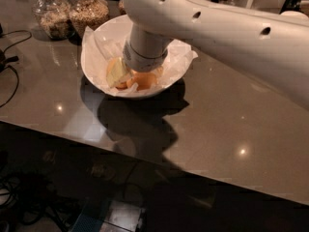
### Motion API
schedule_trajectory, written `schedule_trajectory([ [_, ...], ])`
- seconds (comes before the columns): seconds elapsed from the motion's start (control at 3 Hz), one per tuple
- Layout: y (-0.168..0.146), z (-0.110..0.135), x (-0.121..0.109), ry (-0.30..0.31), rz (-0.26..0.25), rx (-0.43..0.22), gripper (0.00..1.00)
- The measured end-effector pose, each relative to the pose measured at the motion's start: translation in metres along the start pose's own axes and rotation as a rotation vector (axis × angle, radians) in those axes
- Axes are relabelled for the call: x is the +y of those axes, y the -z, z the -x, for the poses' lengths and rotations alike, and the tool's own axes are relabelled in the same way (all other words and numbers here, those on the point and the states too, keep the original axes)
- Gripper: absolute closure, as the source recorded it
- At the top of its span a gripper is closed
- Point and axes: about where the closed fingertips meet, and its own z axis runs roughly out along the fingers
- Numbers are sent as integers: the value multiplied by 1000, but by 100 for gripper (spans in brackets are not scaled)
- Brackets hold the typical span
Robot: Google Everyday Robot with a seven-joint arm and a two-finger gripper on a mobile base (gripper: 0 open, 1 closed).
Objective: Pick orange from white bowl
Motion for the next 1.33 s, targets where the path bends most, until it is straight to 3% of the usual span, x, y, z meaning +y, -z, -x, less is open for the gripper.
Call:
schedule_trajectory([
  [0.67,2,3,-20,-31,-43,-19,20],
  [1.33,-8,-7,-10,-48,-17,-8,25],
])
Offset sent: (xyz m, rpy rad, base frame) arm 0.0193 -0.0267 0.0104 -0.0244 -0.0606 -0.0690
